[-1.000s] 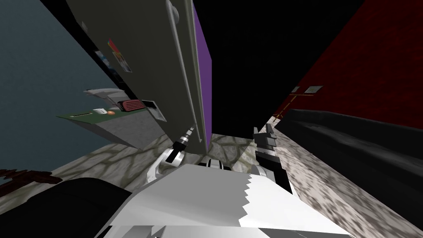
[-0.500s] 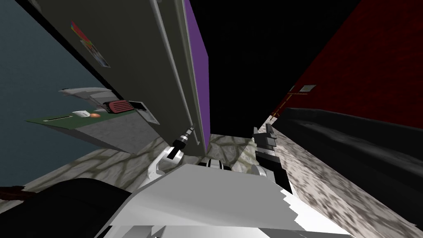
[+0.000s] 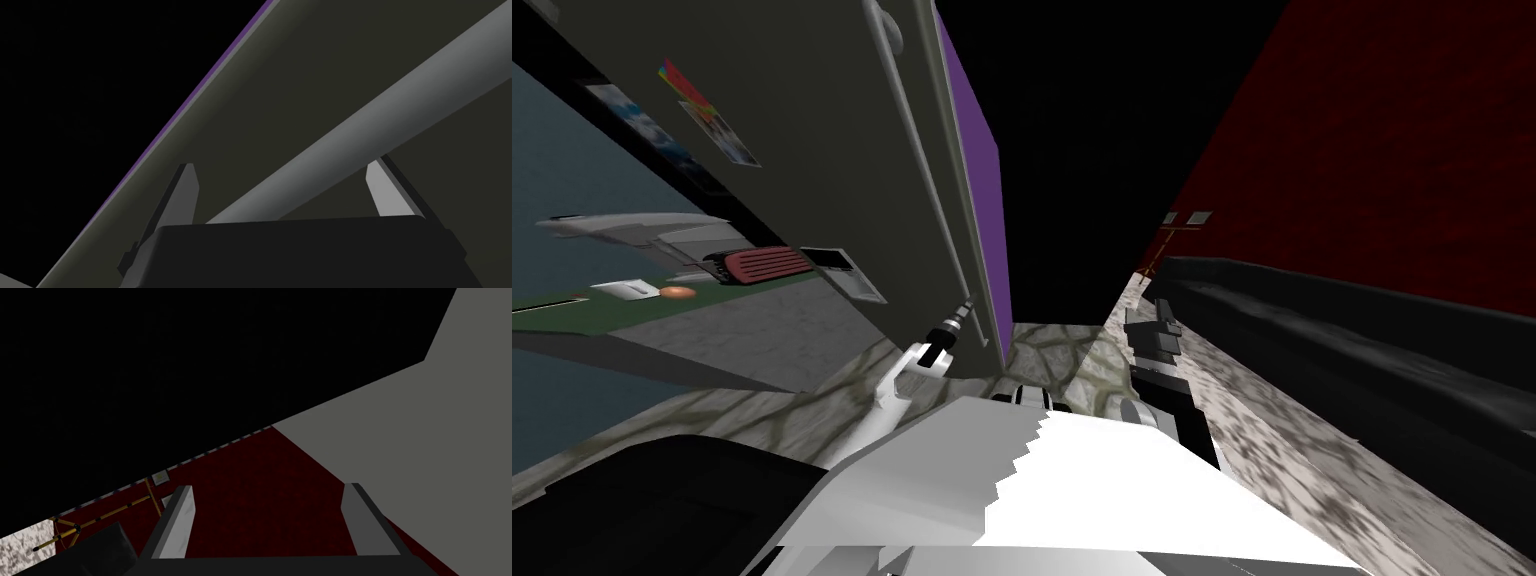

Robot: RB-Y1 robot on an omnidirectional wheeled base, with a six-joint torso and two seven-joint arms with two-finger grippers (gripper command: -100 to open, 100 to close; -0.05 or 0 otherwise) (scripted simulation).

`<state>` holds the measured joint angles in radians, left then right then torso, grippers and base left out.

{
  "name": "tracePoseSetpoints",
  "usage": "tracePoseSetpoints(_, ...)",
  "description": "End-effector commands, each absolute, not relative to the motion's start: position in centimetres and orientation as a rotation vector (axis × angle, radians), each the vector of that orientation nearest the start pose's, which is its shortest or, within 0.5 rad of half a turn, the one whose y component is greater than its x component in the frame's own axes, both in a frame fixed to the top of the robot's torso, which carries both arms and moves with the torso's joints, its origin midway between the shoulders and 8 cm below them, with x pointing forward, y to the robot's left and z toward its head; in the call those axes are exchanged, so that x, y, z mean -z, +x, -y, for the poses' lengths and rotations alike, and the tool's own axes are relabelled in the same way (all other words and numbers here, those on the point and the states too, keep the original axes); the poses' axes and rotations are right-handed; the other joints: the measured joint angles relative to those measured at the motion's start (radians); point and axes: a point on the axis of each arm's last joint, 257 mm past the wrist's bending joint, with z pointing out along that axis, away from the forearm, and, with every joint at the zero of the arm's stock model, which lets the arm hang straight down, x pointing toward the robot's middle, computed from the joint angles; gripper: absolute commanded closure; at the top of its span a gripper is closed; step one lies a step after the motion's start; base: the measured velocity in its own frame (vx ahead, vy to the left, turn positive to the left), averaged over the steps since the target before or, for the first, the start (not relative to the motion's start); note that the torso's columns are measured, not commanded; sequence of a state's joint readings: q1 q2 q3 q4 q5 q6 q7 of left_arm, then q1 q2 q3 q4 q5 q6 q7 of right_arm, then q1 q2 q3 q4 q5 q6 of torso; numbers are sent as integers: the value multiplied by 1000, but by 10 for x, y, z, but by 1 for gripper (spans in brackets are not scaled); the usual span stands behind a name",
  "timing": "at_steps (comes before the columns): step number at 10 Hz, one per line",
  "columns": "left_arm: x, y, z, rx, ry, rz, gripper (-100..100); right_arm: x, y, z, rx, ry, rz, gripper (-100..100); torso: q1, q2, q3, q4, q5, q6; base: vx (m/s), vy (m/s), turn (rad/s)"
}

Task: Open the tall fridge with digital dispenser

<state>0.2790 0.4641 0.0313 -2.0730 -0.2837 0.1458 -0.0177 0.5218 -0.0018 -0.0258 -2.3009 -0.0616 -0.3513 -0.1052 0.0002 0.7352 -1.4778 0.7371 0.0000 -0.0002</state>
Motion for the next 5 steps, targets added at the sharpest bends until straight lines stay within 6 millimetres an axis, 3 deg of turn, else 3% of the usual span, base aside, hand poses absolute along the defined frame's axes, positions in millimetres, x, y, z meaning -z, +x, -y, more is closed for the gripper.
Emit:
tracePoseSetpoints(1,112,482,-357,617,-629,-1367,-100,2,358,301,-1369,856,-638,0,0,1,1,0,0,0,-87,-22,-211)
tracePoseSetpoints(2,110,488,-369,604,-645,-1356,-100,2,359,301,-1369,856,-638,0,0,2,2,1,0,0,-89,-12,-197)
tracePoseSetpoints(3,111,484,-361,612,-634,-1363,-100,2,359,301,-1369,856,-638,0,0,3,2,1,0,1,-41,0,-33)
tracePoseSetpoints(4,114,477,-346,631,-614,-1377,100,3,358,301,-1369,856,-638,0,0,1,1,1,0,0,44,14,264)
tracePoseSetpoints(5,115,471,-335,645,-600,-1386,100,3,358,301,-1368,856,-638,0,-2,0,0,1,-1,1,106,19,243)
